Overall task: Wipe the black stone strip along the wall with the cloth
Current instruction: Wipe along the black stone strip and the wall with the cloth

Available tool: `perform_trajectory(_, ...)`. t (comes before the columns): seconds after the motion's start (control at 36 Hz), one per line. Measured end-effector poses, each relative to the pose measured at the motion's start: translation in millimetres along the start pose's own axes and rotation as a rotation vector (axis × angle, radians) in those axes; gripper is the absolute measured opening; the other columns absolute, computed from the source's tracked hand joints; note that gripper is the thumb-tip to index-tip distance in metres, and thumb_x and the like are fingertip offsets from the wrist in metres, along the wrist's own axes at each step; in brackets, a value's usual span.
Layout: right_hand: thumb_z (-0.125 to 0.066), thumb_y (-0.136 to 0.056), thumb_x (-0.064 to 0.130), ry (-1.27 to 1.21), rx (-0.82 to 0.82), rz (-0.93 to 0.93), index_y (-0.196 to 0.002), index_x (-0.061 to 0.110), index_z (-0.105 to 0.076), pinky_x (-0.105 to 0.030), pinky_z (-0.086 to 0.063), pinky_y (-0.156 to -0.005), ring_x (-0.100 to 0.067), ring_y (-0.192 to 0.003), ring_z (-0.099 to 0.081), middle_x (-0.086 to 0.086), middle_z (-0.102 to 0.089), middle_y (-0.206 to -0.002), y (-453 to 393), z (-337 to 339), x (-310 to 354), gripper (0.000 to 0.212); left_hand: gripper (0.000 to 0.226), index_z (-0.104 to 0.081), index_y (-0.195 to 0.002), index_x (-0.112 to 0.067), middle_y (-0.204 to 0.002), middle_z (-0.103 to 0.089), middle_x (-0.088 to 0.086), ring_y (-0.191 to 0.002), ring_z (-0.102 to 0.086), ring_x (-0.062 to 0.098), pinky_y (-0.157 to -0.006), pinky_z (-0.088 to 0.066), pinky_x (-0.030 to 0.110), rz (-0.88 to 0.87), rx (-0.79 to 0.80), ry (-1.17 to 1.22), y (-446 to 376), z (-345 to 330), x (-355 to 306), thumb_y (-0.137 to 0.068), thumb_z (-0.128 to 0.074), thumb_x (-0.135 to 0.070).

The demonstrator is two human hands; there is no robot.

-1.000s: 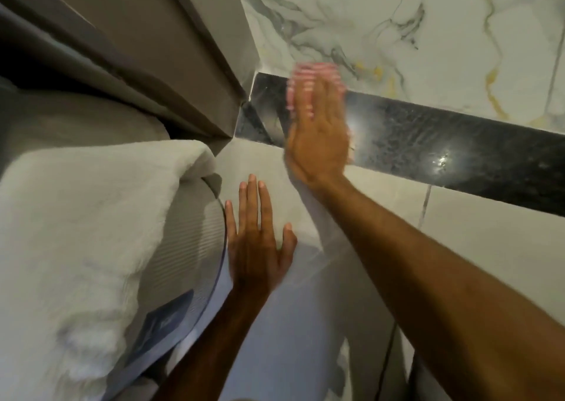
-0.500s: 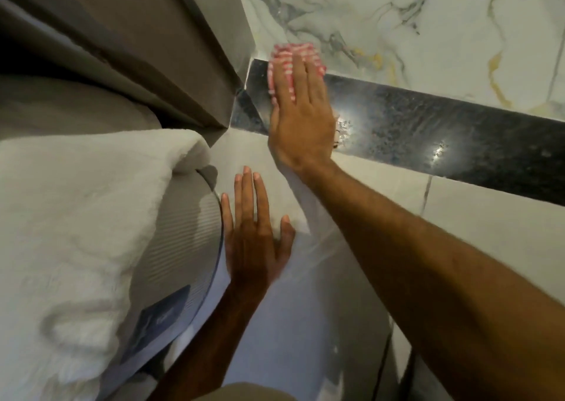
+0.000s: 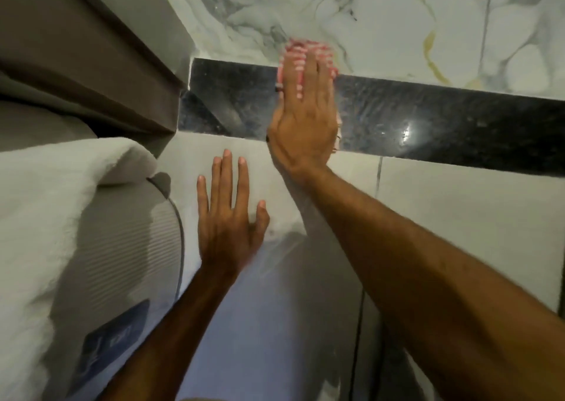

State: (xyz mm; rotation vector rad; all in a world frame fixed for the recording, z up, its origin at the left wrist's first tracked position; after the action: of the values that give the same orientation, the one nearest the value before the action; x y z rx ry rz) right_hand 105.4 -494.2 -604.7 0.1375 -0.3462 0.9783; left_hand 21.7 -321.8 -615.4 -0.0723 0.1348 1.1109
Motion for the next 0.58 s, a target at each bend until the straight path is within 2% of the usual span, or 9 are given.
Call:
perform_trajectory(0.08, -0.046, -0.113, 0.034, -0.034, 0.062, 0.322, -0.174, 0.016, -0.029, -0.043, -0.015, -0.143, -0.028, -0.172, -0.018, -0.011, -0.025, -0.182, 26.1, 3.7, -12.7, 0.065, 0.065, -0.038, -0.167, -0.001, -0.175, -0.031, 0.026, -0.165, -0.029, 0.043, -0.132, -0.030, 0.068, -0.008, -0.008, -0.012, -9.1, 0.3, -9.2, -0.113, -0.039, -0.038)
perform_trajectory(0.17, -0.052, -0.113, 0.031, -0.017, 0.091, 0.405, -0.173, 0.021, -0.032, -0.040, -0.014, -0.143, -0.023, -0.173, -0.013, -0.007, -0.027, -0.182, 84.3, 22.5, -55.7, 0.064, 0.066, -0.039, -0.165, 0.002, -0.173, -0.033, 0.029, -0.162, -0.034, 0.045, -0.128, -0.037, 0.069, -0.013, -0.009, -0.032, -11.5, 1.8, -19.0, -0.113, -0.036, -0.038)
perform_trajectory(0.22, -0.051, -0.112, 0.030, 0.019, 0.069, 0.303, -0.173, 0.023, -0.031, -0.044, -0.025, -0.141, -0.022, -0.173, -0.015, -0.004, -0.026, -0.183, 116.3, 40.5, -90.7, 0.065, 0.068, -0.039, -0.165, 0.002, -0.173, -0.034, 0.029, -0.161, -0.036, 0.045, -0.127, -0.038, 0.068, -0.038, -0.014, -0.024, -10.5, 3.5, -26.2, -0.112, -0.037, -0.040)
perform_trajectory(0.28, -0.047, -0.114, 0.034, 0.066, -0.013, 0.052, -0.175, 0.025, -0.023, -0.045, -0.032, -0.138, -0.023, -0.172, -0.020, -0.002, -0.023, -0.183, 125.5, 53.4, -117.5, 0.066, 0.069, -0.039, -0.166, 0.001, -0.173, -0.035, 0.028, -0.161, -0.035, 0.045, -0.128, -0.038, 0.067, -0.079, -0.016, -0.036, -9.1, 1.4, -33.6, -0.111, -0.039, -0.041)
perform_trajectory(0.36, -0.042, -0.115, 0.036, 0.108, -0.176, -0.379, -0.175, 0.016, -0.023, -0.047, -0.029, -0.139, -0.031, -0.171, -0.023, -0.011, -0.023, -0.183, 96.3, 58.5, -128.5, 0.066, 0.070, -0.035, -0.168, -0.001, -0.175, -0.031, 0.027, -0.164, -0.031, 0.044, -0.131, -0.033, 0.066, -0.164, -0.008, -0.020, -6.2, -7.6, -44.4, -0.111, -0.038, -0.042)
perform_trajectory(0.42, -0.046, -0.112, 0.035, 0.097, -0.280, -0.517, -0.171, 0.009, -0.031, -0.052, -0.033, -0.137, -0.038, -0.167, -0.032, -0.018, -0.033, -0.178, 60.9, 54.0, -117.5, 0.066, 0.070, -0.032, -0.170, -0.003, -0.177, -0.029, 0.025, -0.165, -0.028, 0.043, -0.134, -0.028, 0.064, -0.194, -0.014, -0.016, -6.8, -14.5, -50.5, -0.112, -0.037, -0.044)
perform_trajectory(0.47, -0.054, -0.109, 0.033, 0.076, -0.339, -0.460, -0.168, 0.004, -0.036, -0.054, -0.034, -0.135, -0.042, -0.163, -0.039, -0.023, -0.040, -0.173, 25.7, 44.8, -101.6, 0.068, 0.070, -0.031, -0.170, -0.005, -0.178, -0.028, 0.024, -0.166, -0.027, 0.042, -0.136, -0.023, 0.063, -0.204, -0.030, -0.027, -8.1, -20.4, -53.1, -0.114, -0.035, -0.046)
perform_trajectory(0.5, -0.054, -0.108, 0.033, 0.085, -0.296, -0.367, -0.169, 0.006, -0.034, -0.050, -0.028, -0.135, -0.041, -0.164, -0.036, -0.022, -0.036, -0.176, 13.3, 39.1, -92.7, 0.070, 0.070, -0.031, -0.171, -0.005, -0.178, -0.028, 0.023, -0.166, -0.027, 0.042, -0.136, -0.022, 0.063, -0.208, -0.038, -0.043, -8.4, -22.8, -53.8, -0.115, -0.035, -0.048)
perform_trajectory(0.58, -0.050, -0.110, 0.030, 0.031, -0.071, 0.082, -0.173, 0.014, -0.030, -0.038, -0.013, -0.138, -0.032, -0.170, -0.023, -0.014, -0.026, -0.182, 8.4, 26.2, -78.3, 0.068, 0.071, -0.027, -0.172, -0.007, -0.179, -0.027, 0.023, -0.167, -0.025, 0.041, -0.137, -0.019, 0.063, -0.218, -0.036, -0.078, -7.9, -26.5, -53.4, -0.116, -0.035, -0.050)
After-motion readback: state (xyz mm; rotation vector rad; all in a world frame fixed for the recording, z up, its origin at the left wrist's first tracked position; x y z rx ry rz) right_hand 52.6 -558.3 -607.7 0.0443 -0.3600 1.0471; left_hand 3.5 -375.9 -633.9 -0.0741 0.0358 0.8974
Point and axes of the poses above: each hand's wrist, its own y-axis away from the middle knuckle, its own z-axis out of the back of the hand, x = y × z, the point moved 2 cm from there along -y, towards the middle knuckle
